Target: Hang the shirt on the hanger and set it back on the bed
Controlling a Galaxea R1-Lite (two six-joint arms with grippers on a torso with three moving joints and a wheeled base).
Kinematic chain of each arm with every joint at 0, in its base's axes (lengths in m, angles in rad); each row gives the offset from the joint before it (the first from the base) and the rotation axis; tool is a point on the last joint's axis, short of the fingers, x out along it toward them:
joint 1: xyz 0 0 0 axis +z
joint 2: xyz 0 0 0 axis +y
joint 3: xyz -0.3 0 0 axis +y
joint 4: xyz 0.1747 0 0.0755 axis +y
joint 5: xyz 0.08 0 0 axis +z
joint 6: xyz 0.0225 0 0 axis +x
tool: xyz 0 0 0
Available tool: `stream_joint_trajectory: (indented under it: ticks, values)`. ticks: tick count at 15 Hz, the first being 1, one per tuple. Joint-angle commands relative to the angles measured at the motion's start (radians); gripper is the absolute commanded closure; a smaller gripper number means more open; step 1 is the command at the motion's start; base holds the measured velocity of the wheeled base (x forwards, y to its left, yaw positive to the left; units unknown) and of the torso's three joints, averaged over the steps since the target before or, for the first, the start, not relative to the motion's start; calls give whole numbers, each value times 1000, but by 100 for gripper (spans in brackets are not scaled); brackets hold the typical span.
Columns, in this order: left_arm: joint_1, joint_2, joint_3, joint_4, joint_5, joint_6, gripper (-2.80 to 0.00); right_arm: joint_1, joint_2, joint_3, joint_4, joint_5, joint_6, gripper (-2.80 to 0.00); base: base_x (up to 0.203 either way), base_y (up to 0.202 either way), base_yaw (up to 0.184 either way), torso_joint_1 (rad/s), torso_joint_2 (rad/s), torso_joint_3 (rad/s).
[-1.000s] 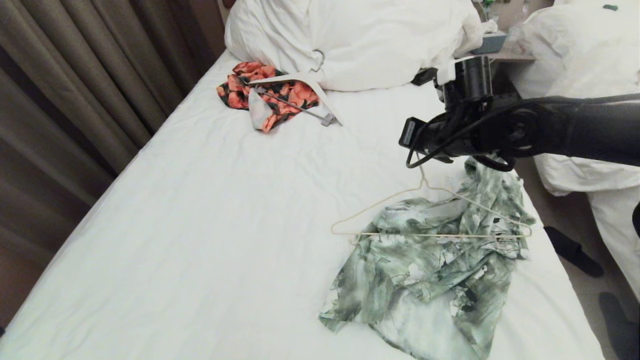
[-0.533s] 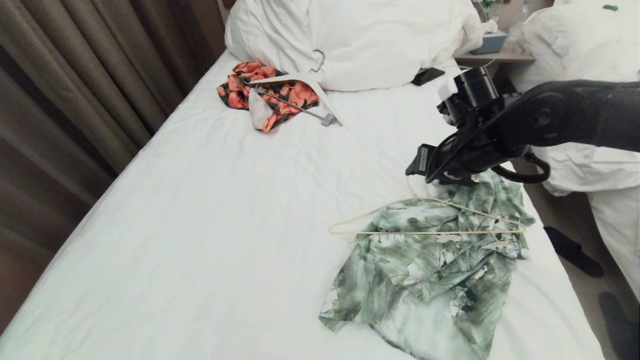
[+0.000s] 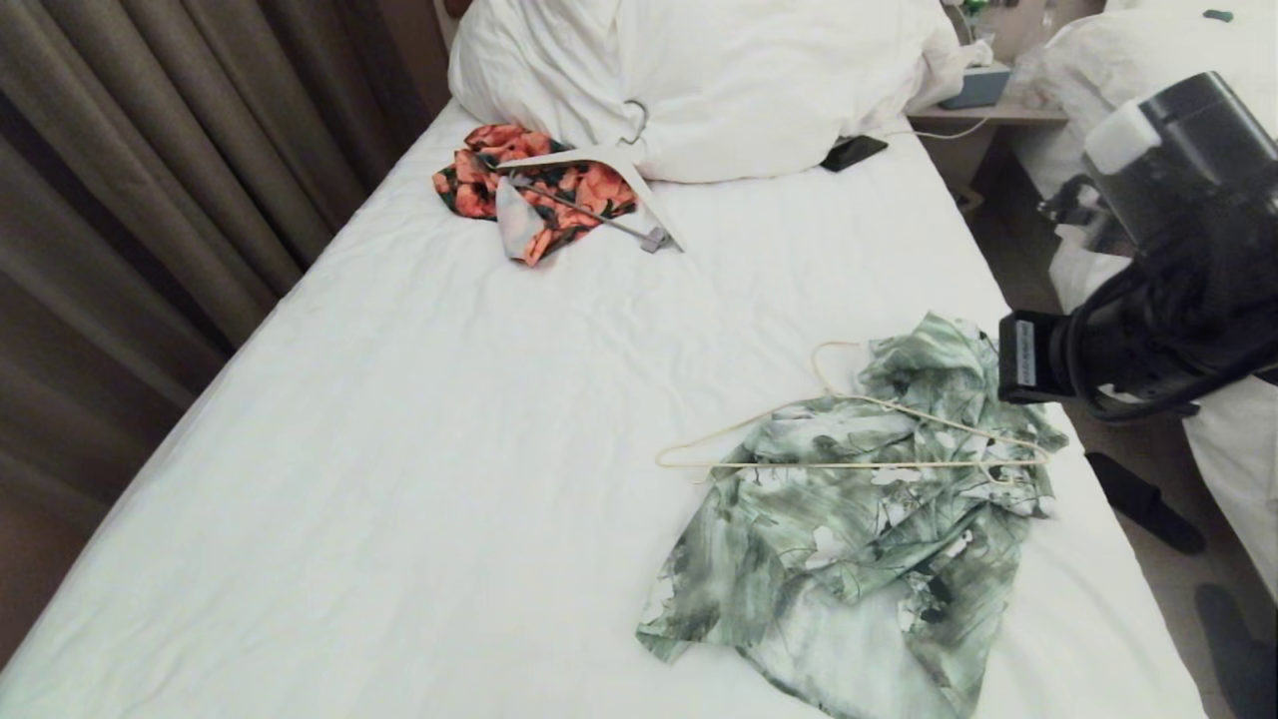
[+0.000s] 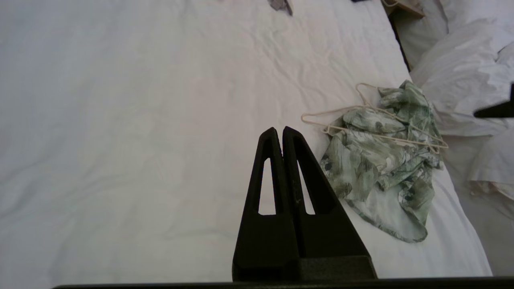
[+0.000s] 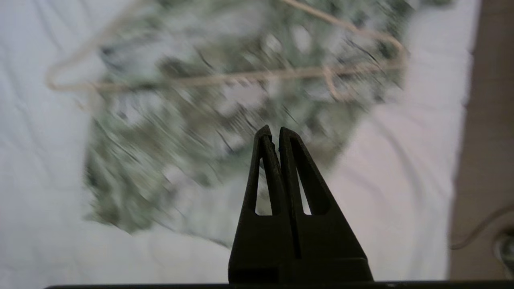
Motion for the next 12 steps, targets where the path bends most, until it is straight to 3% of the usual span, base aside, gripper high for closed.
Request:
stream_joint_trajectory:
  ticks: [1,4,7,12]
  values:
    - [35,-46,-13,39,-4,2,0,1,-155,107,3,-20,3,0,0,0,0,0,0,0]
    - [34,-72,-18,74,-9,11,0,-3,-362,273,-5,-47,6,0,0,0,0,0,0,0]
    - [23,-97,6,124,-56,48,0,-52,-563,391,-22,-50,6,0,0,0,0,0,0,0]
    - [15,-226,174,126,-42,143,0,-188,-869,571,-39,-46,20,0,0,0,0,0,0,0]
